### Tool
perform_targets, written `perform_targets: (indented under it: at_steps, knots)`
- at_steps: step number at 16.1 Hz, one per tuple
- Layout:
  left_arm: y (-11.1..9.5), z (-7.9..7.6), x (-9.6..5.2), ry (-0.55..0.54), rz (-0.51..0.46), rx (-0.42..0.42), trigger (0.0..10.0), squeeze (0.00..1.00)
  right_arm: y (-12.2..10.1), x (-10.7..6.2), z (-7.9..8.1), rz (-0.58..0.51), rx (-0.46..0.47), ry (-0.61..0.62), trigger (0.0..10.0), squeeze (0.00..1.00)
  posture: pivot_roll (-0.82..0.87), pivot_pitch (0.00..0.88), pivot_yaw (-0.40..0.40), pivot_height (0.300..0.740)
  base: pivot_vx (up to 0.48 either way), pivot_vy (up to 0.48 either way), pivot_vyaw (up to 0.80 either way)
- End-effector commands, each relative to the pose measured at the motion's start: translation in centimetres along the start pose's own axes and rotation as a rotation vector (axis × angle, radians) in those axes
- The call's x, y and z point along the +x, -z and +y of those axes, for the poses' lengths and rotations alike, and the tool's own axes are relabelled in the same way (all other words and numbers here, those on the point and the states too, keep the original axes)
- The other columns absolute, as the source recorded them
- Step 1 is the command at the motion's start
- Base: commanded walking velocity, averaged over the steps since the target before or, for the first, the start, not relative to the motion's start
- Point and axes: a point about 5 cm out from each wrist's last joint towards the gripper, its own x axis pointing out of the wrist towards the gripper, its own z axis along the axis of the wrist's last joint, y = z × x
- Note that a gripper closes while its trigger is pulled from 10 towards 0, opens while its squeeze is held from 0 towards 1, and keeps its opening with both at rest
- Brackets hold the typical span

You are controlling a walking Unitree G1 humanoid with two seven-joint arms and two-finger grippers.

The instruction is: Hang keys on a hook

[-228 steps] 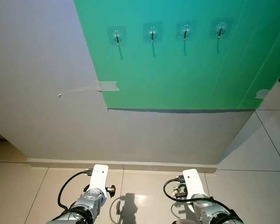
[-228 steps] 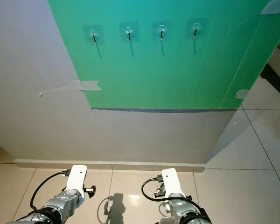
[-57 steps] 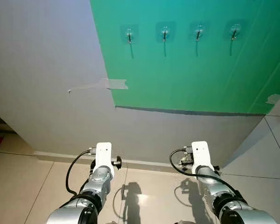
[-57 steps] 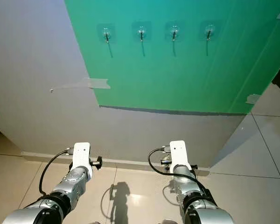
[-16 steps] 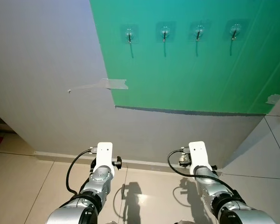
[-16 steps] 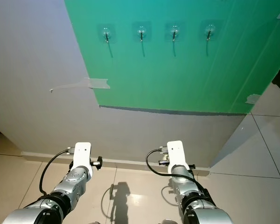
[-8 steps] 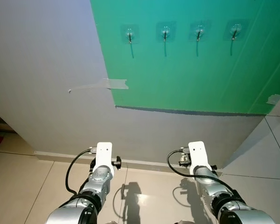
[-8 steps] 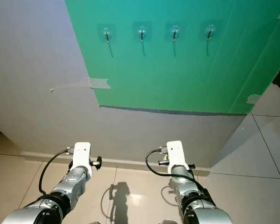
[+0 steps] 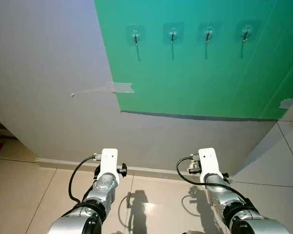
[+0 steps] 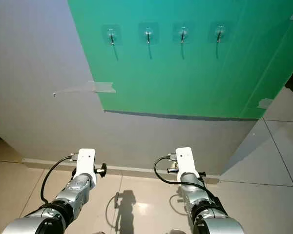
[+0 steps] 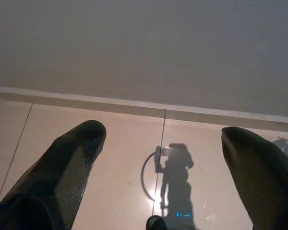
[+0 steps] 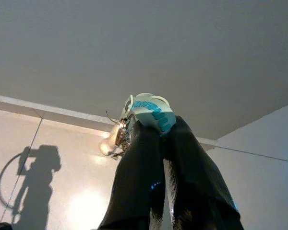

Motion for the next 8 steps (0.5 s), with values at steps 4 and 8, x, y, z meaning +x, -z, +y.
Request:
perform_targets:
  at_steps: [4,8]
  knots:
    - [0.04,0.36,0.04,-0.002,0.006,0.022,10.0,0.00,0.20,0.00,-0.02,0.022,0.001,0.009,3.3,0.00,-0.15,0.000,0.075,0.740,0.000,0.000,0.00]
    - [0.18,0.16,0.00,0.004,0.011,0.021,10.0,0.00,0.26,0.06,-0.70,0.035,-0.002,0.038,10.0,0.00,-0.16,0.000,0.077,0.740,0.000,0.000,0.00]
